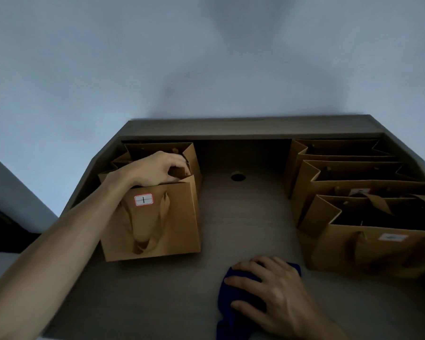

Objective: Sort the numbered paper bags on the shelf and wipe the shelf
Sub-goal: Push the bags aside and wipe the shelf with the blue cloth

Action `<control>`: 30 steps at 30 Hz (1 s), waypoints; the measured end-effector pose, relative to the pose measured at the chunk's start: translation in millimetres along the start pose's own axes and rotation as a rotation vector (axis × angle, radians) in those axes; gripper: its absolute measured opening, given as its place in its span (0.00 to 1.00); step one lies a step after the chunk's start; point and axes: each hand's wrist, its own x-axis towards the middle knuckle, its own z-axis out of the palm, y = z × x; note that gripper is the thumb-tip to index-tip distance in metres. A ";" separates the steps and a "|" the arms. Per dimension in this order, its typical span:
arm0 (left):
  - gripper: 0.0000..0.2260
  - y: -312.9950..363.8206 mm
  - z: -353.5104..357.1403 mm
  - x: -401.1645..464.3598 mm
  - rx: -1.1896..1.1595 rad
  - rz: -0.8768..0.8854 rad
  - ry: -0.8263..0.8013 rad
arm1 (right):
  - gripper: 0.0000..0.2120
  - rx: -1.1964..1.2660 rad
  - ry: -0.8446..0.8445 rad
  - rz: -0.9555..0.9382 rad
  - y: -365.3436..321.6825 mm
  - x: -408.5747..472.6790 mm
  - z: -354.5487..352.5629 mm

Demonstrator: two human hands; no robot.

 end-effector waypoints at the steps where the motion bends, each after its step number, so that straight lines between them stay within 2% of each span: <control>1: 0.07 6.0 1.5 2.1 -0.005 0.026 -0.002 | 0.18 0.004 0.002 0.001 -0.3 0.2 -0.4; 14: 0.06 120.7 38.7 104.1 0.072 0.216 0.025 | 0.21 0.023 -0.055 0.024 -1.1 -1.5 -3.6; 19: 0.08 156.5 54.1 127.4 0.055 0.254 -0.014 | 0.22 0.043 -0.038 0.047 -1.5 -4.5 -1.3; 25: 0.16 164.3 49.7 129.9 0.034 0.257 -0.087 | 0.22 0.026 -0.044 0.043 -2.3 -6.0 -0.3; 30: 0.21 153.0 40.6 103.8 -0.022 0.221 -0.013 | 0.23 0.002 -0.084 0.004 -1.4 -5.7 1.7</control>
